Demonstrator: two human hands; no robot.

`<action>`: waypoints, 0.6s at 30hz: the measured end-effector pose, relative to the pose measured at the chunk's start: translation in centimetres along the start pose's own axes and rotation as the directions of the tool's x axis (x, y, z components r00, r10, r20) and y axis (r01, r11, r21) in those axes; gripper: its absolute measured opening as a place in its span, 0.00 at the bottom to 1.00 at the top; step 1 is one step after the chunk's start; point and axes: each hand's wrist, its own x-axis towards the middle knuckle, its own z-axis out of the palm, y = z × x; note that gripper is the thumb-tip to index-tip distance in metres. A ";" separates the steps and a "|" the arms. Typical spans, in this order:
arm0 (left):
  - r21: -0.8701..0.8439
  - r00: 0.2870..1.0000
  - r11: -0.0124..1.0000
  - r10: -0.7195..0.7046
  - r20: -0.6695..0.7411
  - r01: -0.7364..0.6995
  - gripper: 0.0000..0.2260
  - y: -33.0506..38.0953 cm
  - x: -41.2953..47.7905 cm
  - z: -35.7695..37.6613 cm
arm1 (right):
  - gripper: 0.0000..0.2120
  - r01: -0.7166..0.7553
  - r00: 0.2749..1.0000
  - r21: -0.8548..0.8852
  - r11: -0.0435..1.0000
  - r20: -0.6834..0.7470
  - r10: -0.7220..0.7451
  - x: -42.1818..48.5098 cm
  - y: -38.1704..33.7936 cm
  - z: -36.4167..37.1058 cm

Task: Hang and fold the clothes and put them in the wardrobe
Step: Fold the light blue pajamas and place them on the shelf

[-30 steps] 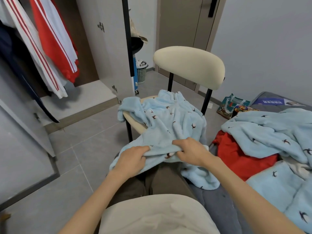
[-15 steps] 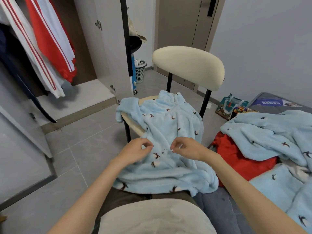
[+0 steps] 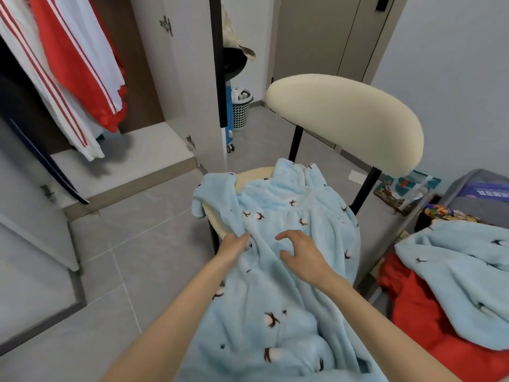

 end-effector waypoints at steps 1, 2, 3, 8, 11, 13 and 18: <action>-0.035 0.999 0.999 -0.031 -0.013 0.031 0.10 0.1 1.1 0.4 | 0.18 0.002 1.000 -0.015 1.000 0.013 -0.002 0.9 0.2 0.3; -0.069 0.998 0.996 -0.062 -0.028 0.059 0.13 0.2 2.1 0.7 | 0.19 0.007 1.000 -0.033 0.999 0.028 -0.006 1.7 0.4 0.7; -0.096 0.995 0.992 -0.085 -0.052 0.079 0.15 0.1 3.1 1.0 | 0.19 0.014 0.999 -0.047 0.999 0.044 -0.012 2.4 0.6 1.1; -0.040 0.970 0.999 -0.027 -0.242 0.017 0.16 -0.9 7.1 1.2 | 0.24 0.028 0.991 -0.096 0.995 0.130 -0.016 5.2 1.7 2.9; -0.107 0.909 0.993 0.007 -0.417 -0.057 0.11 -1.3 8.1 -0.4 | 0.28 0.078 0.986 -0.195 0.978 0.163 -0.046 6.6 2.1 3.9; -0.133 0.898 0.986 0.030 -0.439 -0.098 0.11 -1.6 8.7 -2.1 | 0.28 0.080 0.986 -0.231 0.970 0.159 -0.043 7.5 1.8 4.6; -0.405 0.973 0.914 -0.122 -0.194 0.034 0.15 -1.5 9.6 -4.7 | 0.20 -0.012 0.999 -0.282 0.959 -0.054 -0.003 10.6 -0.2 6.2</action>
